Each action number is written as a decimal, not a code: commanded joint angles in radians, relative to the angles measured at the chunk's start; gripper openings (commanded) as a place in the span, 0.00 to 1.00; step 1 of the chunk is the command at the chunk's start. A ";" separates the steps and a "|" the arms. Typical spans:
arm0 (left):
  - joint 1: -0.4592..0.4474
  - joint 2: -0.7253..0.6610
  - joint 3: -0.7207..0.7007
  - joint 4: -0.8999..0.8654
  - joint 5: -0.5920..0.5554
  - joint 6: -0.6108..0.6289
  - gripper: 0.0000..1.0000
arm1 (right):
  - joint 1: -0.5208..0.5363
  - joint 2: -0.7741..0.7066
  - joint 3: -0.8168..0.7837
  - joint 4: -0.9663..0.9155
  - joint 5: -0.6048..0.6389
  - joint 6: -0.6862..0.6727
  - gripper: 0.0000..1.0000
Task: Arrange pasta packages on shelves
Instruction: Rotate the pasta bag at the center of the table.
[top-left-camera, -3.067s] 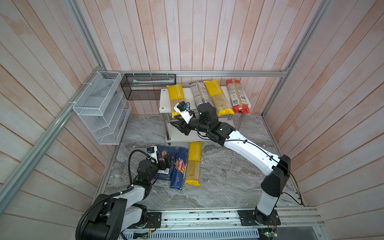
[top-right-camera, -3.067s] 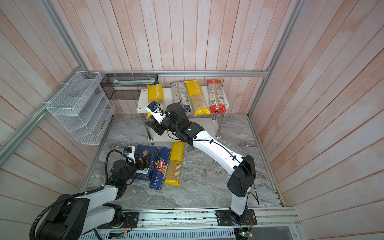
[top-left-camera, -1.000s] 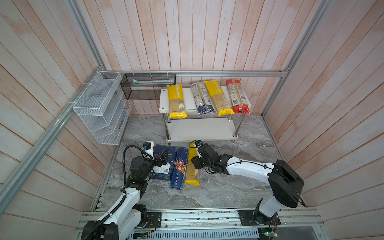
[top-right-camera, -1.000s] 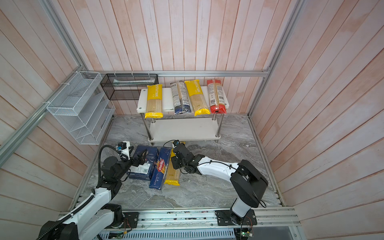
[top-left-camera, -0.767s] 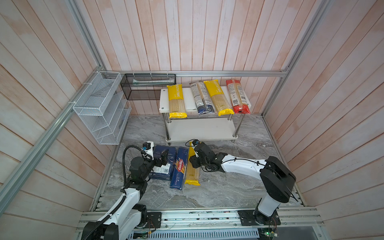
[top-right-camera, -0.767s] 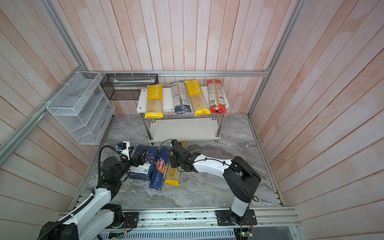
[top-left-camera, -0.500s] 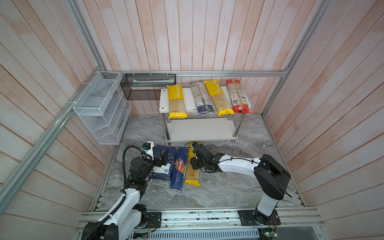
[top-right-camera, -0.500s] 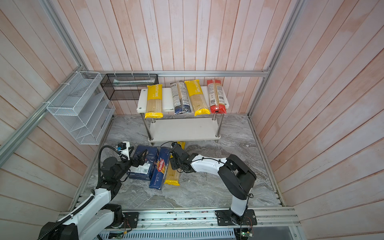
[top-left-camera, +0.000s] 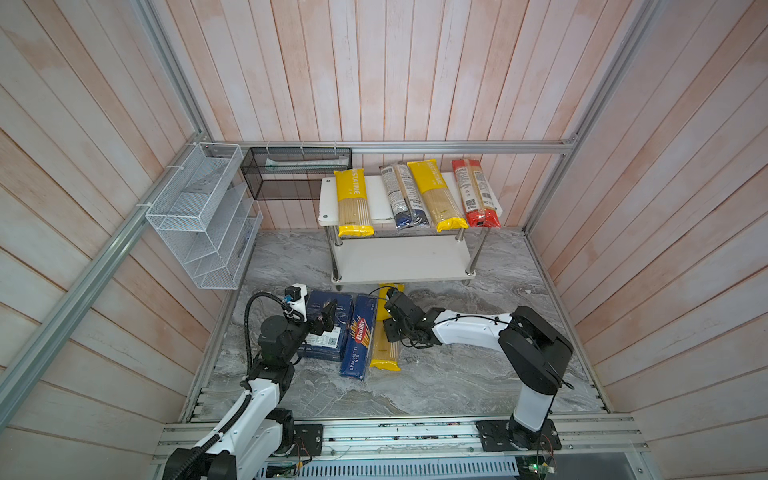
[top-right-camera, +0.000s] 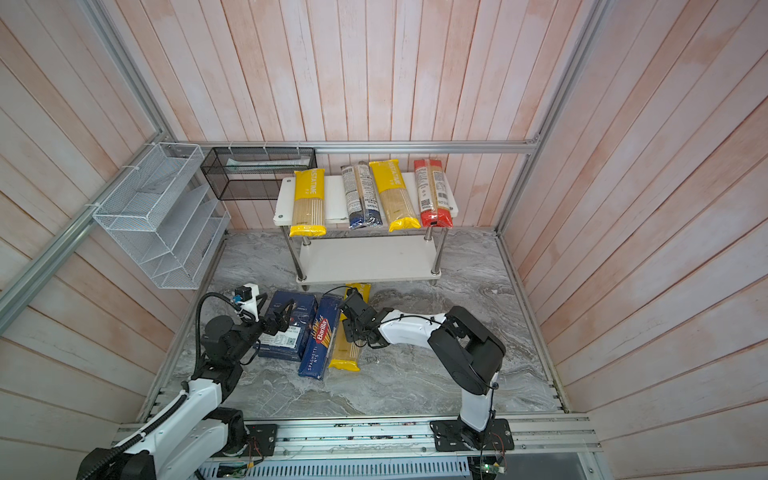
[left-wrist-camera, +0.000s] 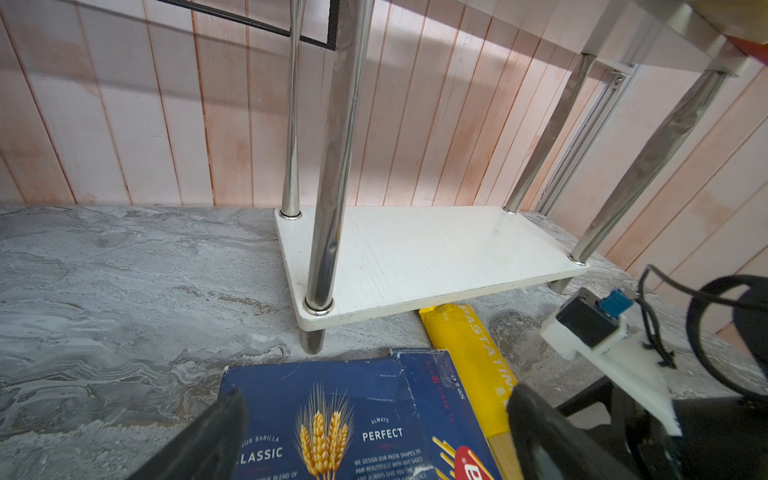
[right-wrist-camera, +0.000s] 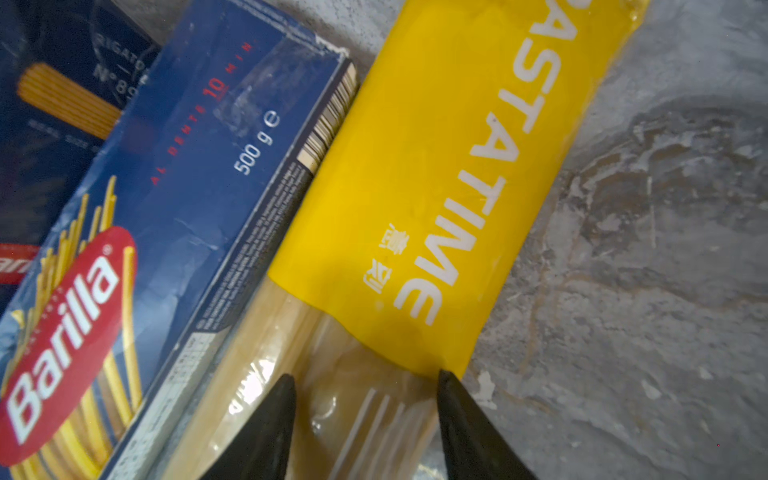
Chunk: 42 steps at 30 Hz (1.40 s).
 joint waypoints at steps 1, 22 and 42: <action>0.006 -0.009 -0.013 0.026 0.005 -0.005 1.00 | -0.037 -0.037 -0.079 -0.088 0.047 0.024 0.56; 0.011 -0.002 -0.011 0.027 0.014 -0.007 1.00 | -0.130 -0.226 -0.032 -0.188 -0.129 -0.282 0.62; 0.011 -0.003 -0.012 0.027 0.013 -0.007 1.00 | -0.102 -0.091 -0.005 -0.160 -0.126 -0.200 0.98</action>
